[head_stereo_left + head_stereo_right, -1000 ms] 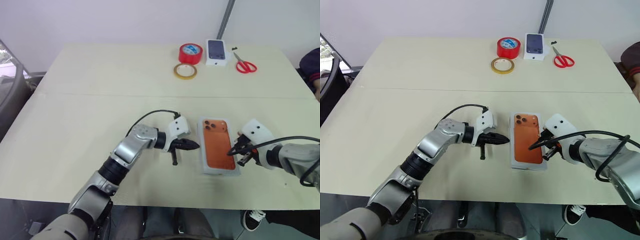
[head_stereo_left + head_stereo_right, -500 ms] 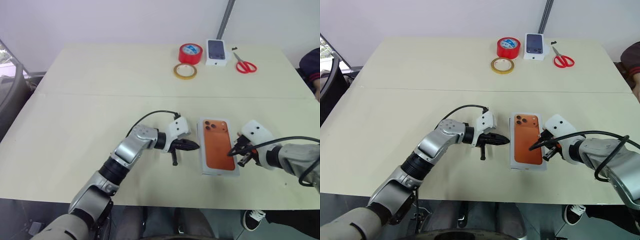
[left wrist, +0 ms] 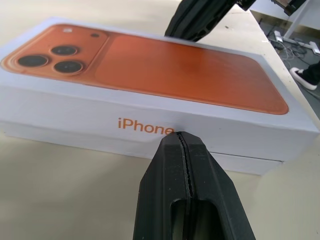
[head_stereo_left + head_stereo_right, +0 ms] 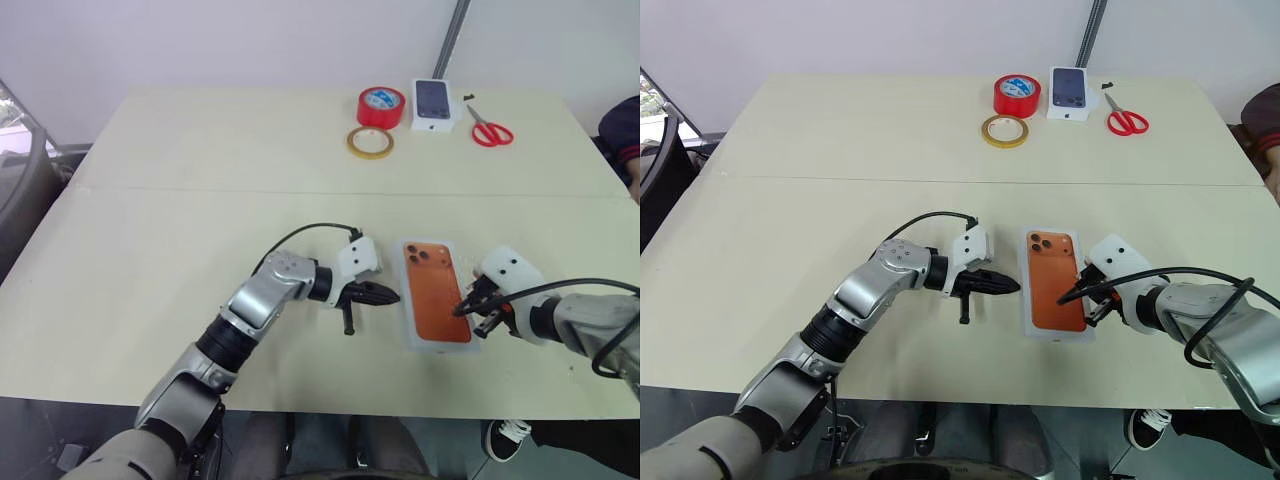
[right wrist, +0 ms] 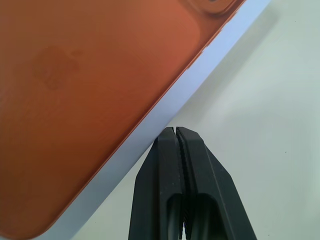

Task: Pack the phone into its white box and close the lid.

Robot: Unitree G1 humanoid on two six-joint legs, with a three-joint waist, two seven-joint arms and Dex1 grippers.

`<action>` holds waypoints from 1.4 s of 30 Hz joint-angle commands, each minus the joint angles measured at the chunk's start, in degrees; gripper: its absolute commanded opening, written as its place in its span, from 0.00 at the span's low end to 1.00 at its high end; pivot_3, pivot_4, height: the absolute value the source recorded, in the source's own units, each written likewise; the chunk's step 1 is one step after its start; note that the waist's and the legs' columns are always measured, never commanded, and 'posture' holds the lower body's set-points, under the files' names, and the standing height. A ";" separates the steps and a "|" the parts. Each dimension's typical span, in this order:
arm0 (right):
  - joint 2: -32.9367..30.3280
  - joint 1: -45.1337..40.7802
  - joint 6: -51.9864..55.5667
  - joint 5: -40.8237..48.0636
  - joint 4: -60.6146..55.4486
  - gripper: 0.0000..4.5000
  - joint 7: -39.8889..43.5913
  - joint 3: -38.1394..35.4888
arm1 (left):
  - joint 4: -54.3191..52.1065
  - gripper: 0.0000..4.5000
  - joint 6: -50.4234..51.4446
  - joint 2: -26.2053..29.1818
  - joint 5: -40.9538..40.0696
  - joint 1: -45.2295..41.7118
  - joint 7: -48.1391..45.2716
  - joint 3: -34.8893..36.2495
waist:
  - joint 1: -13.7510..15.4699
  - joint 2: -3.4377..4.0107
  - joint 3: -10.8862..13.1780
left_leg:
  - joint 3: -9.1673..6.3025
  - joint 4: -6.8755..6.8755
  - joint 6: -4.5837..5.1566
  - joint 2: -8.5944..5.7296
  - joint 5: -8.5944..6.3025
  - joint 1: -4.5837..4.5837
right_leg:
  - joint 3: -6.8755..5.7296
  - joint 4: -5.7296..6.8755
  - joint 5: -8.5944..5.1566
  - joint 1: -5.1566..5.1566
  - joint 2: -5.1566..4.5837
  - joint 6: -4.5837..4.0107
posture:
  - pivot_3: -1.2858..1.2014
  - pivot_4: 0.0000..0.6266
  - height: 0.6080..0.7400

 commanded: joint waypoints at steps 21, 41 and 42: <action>-6.46 8.38 -7.48 -0.82 -3.62 0.01 12.15 -12.71 | 0.40 0.00 0.63 -0.87 -3.60 -3.82 1.59 6.38 | 0.15 -0.01 0.00 | 0.00 0.04 0.01 -0.03 0.00 0.00 | 0.00 0.01 0.00 0.01 0.00 0.00 | 0.52 0.24 1.00; 0.54 15.98 -12.54 -0.94 -11.04 0.01 11.55 -8.91 | 4.85 0.00 -4.65 -2.04 2.24 -3.14 2.39 2.29 | -0.06 -0.28 -0.18 | -0.04 0.05 0.02 0.00 -0.01 0.20 | 0.00 0.01 0.00 0.22 0.06 0.01 | 0.52 0.24 1.00; 1.27 14.99 -13.35 -0.63 -10.66 0.01 11.41 -10.35 | 4.27 0.00 -4.25 -1.62 1.12 -3.16 2.84 4.30 | -0.07 -0.27 -0.17 | -0.04 0.05 0.02 0.00 -0.01 0.19 | 0.00 0.01 0.00 0.21 0.06 0.01 | 0.52 0.24 1.00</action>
